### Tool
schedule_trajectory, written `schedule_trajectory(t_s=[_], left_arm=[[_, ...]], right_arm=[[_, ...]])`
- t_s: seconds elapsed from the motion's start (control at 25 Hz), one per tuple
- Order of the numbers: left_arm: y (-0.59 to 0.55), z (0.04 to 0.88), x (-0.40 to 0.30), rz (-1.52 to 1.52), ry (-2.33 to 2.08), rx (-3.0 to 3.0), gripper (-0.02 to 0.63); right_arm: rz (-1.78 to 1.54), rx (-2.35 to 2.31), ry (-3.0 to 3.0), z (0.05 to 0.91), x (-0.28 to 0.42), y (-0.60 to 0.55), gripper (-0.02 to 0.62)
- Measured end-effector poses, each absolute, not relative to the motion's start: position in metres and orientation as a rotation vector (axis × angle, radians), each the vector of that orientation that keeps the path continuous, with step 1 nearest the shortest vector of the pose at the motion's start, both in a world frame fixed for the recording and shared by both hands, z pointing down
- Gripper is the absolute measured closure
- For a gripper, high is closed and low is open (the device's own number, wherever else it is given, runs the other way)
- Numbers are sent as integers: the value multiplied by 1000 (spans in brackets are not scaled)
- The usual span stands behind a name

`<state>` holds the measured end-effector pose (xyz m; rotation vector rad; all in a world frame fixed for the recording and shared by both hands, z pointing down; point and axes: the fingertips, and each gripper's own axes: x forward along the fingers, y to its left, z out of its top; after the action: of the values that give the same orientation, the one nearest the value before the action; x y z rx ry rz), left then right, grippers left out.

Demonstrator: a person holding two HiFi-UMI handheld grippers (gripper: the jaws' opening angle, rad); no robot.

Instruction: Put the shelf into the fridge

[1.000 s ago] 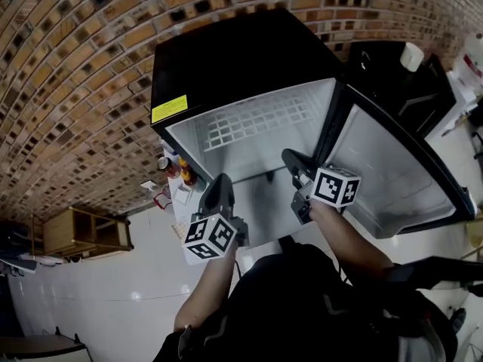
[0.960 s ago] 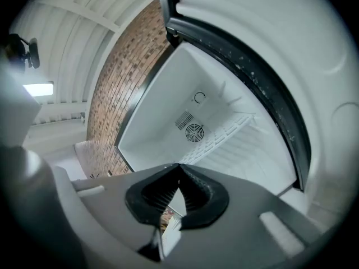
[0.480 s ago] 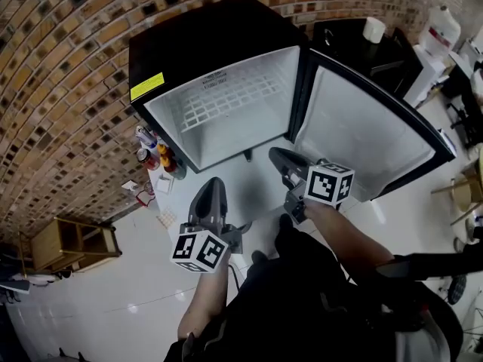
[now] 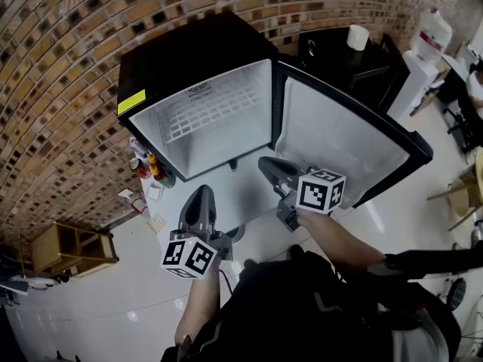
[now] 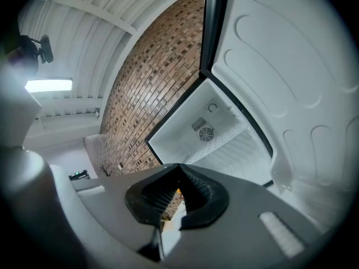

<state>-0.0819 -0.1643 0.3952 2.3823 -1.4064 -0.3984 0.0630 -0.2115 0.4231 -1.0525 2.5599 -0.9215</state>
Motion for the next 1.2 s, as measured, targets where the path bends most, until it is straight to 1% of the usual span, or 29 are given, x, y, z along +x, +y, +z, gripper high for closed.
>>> schedule_trajectory(t_s=[0.16,0.28,0.52,0.88,1.2], left_arm=[[-162,394,-66,-348,-1437,2411,606],[-159,395,-60,-316,-1452,2413,606],[-162,400,-69,-294,-1554,2355,606],[-154,408,-70,-265,-1581,2301,606],[-149,410,-68,-254,-1574,2300,606]], right_arm=[[-830,-1073,2633,414,80,-210,589],[-689,-1113,2718,404,89,-204,589],[-507,-1173,2782,391,109,-196,589],[-523,-1230,2744,405,135,-199,589],[-523,-1199,2774,409,130,-197,589]])
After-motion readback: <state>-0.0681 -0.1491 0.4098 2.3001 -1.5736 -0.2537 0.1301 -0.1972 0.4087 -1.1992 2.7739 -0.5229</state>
